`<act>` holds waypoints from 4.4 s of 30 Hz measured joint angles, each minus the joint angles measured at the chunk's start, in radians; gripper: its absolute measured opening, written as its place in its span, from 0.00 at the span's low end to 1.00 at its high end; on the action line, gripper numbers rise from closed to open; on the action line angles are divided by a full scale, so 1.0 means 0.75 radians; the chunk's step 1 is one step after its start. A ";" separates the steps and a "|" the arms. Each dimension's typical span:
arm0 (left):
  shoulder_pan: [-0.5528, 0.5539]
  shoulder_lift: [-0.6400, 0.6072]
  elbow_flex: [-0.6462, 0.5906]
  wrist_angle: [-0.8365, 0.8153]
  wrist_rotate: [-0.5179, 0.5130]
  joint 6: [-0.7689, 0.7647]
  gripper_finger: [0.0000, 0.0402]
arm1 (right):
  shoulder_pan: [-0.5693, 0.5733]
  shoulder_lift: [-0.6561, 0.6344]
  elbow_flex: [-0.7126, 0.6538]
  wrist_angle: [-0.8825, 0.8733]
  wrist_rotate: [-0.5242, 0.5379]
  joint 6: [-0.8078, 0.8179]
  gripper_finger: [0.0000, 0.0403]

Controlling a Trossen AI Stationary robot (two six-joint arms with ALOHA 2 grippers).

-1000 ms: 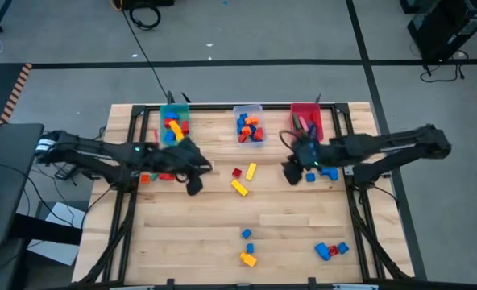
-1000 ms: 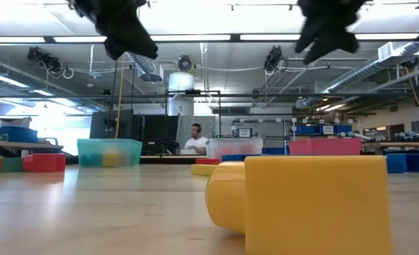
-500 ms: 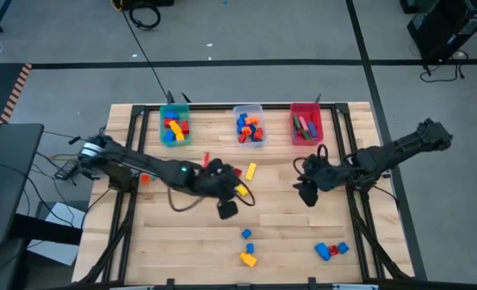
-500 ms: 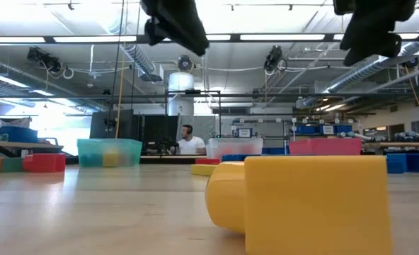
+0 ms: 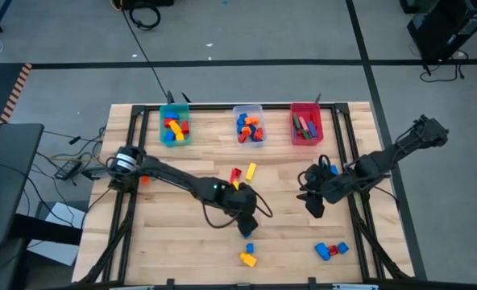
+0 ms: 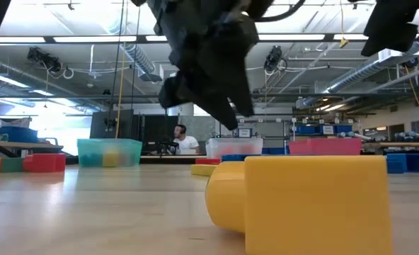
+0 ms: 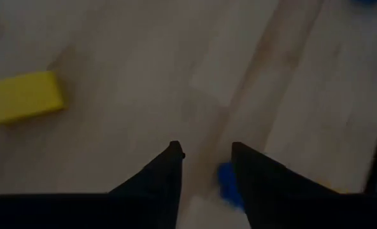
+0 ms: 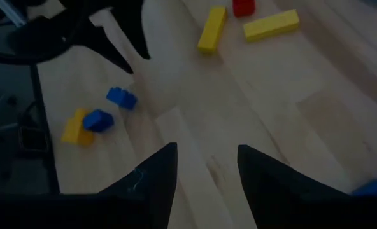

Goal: Sort blocks by size
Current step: Put the blue 4 stud game piece into the transparent bin

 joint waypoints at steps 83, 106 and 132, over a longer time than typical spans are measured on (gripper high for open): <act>-0.235 0.313 0.215 -0.088 -0.260 -0.109 0.23 | 0.114 0.001 0.002 0.060 0.131 0.063 0.42; 0.470 0.215 0.681 -0.427 -0.009 0.701 0.23 | 0.113 0.001 0.002 0.059 0.290 0.191 0.42; 0.935 0.227 0.678 -0.373 -0.105 1.097 0.36 | -0.095 0.001 0.002 0.059 0.446 0.349 0.42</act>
